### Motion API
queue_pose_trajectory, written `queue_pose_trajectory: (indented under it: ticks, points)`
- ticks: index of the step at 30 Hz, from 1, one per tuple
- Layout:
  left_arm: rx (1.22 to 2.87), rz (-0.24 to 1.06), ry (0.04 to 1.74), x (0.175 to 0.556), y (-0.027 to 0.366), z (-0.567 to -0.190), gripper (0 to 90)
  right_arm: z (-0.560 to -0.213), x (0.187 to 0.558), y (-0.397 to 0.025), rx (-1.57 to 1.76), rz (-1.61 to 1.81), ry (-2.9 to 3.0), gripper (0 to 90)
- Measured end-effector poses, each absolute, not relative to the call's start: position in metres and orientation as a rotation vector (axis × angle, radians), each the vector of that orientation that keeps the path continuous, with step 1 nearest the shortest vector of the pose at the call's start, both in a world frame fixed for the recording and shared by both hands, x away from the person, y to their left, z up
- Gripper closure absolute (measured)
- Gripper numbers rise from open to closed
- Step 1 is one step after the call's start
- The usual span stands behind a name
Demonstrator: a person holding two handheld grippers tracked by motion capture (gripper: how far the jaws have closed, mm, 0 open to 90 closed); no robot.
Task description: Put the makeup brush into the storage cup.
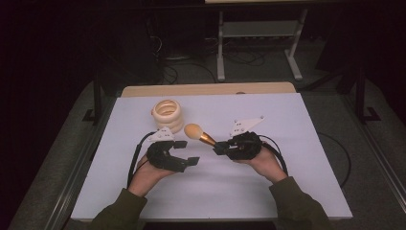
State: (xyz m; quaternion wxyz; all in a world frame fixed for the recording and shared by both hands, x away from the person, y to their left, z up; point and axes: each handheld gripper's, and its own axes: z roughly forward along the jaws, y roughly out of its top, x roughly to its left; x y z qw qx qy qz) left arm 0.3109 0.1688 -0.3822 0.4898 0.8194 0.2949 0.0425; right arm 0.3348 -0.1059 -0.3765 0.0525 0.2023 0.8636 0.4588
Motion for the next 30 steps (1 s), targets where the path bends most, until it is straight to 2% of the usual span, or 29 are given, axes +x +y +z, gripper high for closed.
queue_pose_trajectory:
  ticks: [12,30]
  points:
    - [1.943,0.086,0.731,0.31,0.163,-0.381,33.3,-0.378,0.333,-0.096,0.635,1.4,2.627,74.0]
    - [1.901,0.096,0.761,0.314,0.159,-0.379,45.8,-0.38,0.33,-0.087,0.63,1.427,2.611,73.9]
